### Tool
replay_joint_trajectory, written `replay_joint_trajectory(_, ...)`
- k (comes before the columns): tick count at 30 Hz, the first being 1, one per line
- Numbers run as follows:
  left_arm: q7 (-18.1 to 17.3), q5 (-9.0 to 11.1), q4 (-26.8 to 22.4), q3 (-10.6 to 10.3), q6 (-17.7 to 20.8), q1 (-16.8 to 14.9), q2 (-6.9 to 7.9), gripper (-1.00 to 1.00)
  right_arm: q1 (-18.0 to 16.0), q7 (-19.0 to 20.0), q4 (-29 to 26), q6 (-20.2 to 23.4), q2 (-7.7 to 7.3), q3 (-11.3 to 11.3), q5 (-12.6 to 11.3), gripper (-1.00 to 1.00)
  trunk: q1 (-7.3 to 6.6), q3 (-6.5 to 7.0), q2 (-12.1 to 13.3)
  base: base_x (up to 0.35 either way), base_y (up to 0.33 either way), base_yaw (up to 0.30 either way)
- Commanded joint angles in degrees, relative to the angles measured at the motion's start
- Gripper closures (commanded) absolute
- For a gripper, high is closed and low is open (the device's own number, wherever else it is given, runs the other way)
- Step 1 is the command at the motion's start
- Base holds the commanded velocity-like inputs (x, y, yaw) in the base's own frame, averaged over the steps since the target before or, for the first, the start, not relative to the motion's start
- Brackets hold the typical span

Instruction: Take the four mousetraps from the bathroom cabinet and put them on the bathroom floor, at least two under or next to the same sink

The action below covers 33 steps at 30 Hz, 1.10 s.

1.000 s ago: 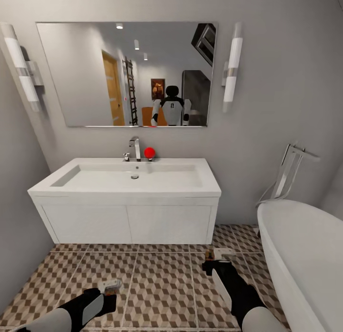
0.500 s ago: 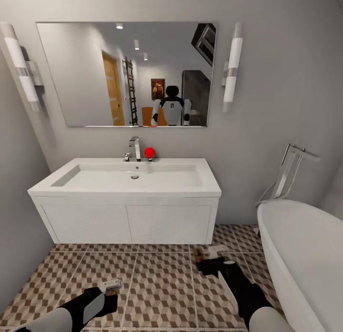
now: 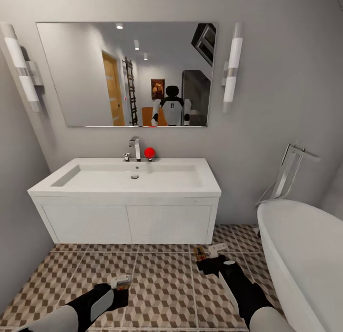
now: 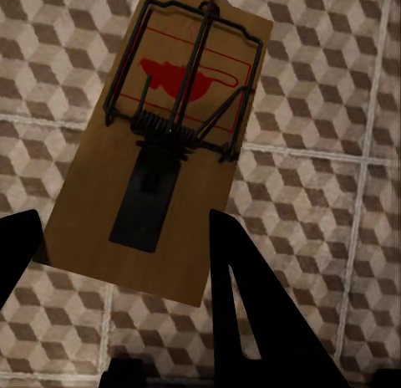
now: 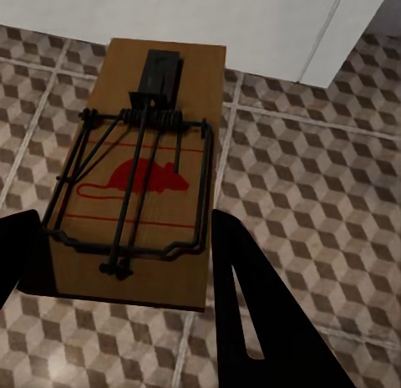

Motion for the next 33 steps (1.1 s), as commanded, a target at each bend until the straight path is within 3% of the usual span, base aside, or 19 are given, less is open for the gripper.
replay_joint_trajectory(1,0.51,0.57,-0.42,-0.41,0.18,-0.03,0.03,1.0,-0.02,0.32,-0.13,0.33,0.01,-0.08,0.37,1.0,0.0,-0.06,-0.04,0.0,0.0,0.0)
replay_joint_trajectory(9,0.59,0.56,-0.74,-0.42,0.21,-0.03,-0.76,1.0,-0.02,0.24,-0.15,0.33,0.01,-0.14,0.38,1.0,0.0,-0.06,-0.04,0.0,0.0,0.0)
replay_joint_trajectory(26,0.59,0.56,-2.5,-0.42,0.21,-0.03,-0.76,1.0,-0.02,0.18,-0.15,0.34,0.0,-0.13,0.38,1.0,0.0,-0.06,-0.04,0.0,0.0,0.0)
replay_joint_trajectory(33,0.59,0.56,-2.54,-0.42,0.21,-0.02,-0.81,1.0,-0.02,0.18,-0.15,0.34,0.04,-0.09,0.38,1.0,1.54,-1.32,-2.84,0.0,0.0,0.0)
